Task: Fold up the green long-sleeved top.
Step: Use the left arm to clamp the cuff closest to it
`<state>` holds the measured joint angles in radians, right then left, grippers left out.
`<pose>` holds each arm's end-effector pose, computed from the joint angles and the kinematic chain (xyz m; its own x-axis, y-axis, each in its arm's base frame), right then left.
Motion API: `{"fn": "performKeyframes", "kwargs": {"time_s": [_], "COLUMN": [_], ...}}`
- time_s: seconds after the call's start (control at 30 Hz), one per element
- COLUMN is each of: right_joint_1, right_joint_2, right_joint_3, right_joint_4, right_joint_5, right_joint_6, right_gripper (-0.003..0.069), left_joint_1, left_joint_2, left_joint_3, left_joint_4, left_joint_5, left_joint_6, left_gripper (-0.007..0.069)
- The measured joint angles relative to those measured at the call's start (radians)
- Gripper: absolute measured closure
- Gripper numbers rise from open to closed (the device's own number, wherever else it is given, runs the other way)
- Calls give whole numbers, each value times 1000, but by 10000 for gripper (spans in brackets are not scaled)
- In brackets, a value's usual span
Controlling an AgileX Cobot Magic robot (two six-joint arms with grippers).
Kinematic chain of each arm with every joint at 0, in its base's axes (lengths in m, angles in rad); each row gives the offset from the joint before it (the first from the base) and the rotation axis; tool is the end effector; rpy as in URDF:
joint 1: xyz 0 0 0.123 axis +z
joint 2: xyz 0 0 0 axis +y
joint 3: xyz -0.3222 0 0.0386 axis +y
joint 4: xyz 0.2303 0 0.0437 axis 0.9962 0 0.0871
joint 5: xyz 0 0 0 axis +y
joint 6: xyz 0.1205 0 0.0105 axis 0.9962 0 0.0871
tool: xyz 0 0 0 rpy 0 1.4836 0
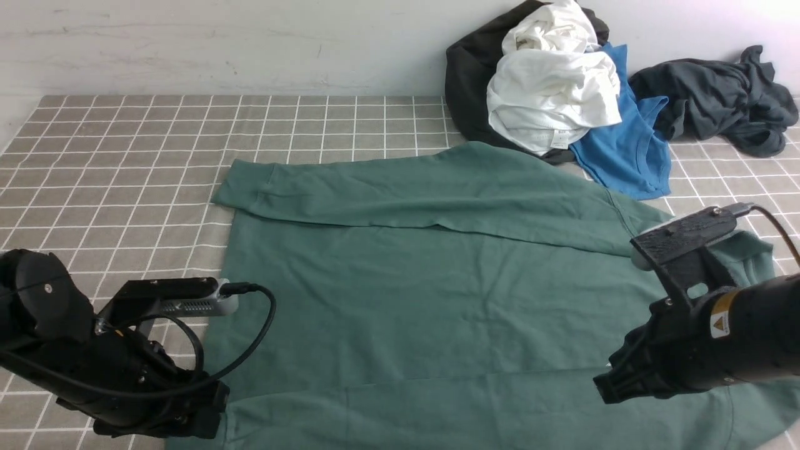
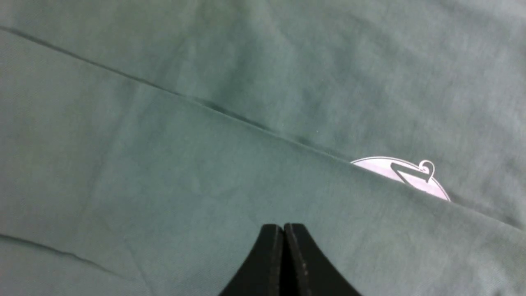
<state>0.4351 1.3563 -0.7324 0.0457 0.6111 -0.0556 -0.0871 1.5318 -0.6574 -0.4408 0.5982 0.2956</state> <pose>0.2084 0.1003 0.2367 -0.8188 -0.4006 -0.4113 -0.4461 0.8948 0.0164 0.2307 -0.0493 0.1835 -0.9775 0.0113 -0.2107 0.0652 0.9659 -0.2506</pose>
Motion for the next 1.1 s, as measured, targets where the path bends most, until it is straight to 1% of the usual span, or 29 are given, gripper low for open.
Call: {"fn": "performKeyframes", "kwargs": {"time_s": [0.13,0.33,0.4,0.43,0.47,0.5,0.7,0.77,0.8,0.9,1.1], "right_joint_1": [0,0,0,0,0,0,0,0,0,0,0], "right_joint_2": [0,0,0,0,0,0,0,0,0,0,0], "right_joint_3": [0,0,0,0,0,0,0,0,0,0,0], "right_joint_4": [4,8,11,11,11,11,31,38,38,41,41], "right_joint_5": [-3,-8,-9,-9,-9,-9,-9,-9,-9,-10,-13], "right_joint_6": [-1,-1,-1,-1,-1,-1,-1,-1,-1,0,0], "right_gripper": [673,673,673,673,673,673,673,673,673,673,673], "left_joint_1": [0,0,0,0,0,0,0,0,0,-3,-71], "left_joint_2": [4,5,5,5,5,5,37,40,40,39,-30], "left_joint_3": [0,0,0,0,0,0,-1,-4,-8,-32,-161], "left_joint_4": [18,83,91,96,96,96,83,81,80,82,126], "left_joint_5": [-39,-43,-41,-34,-33,-31,-24,-23,-18,13,85], "left_joint_6": [-24,-80,-83,-86,-86,-86,-85,-85,-84,-78,-80], "left_gripper": [210,209,211,231,235,257,540,594,609,623,629]}}
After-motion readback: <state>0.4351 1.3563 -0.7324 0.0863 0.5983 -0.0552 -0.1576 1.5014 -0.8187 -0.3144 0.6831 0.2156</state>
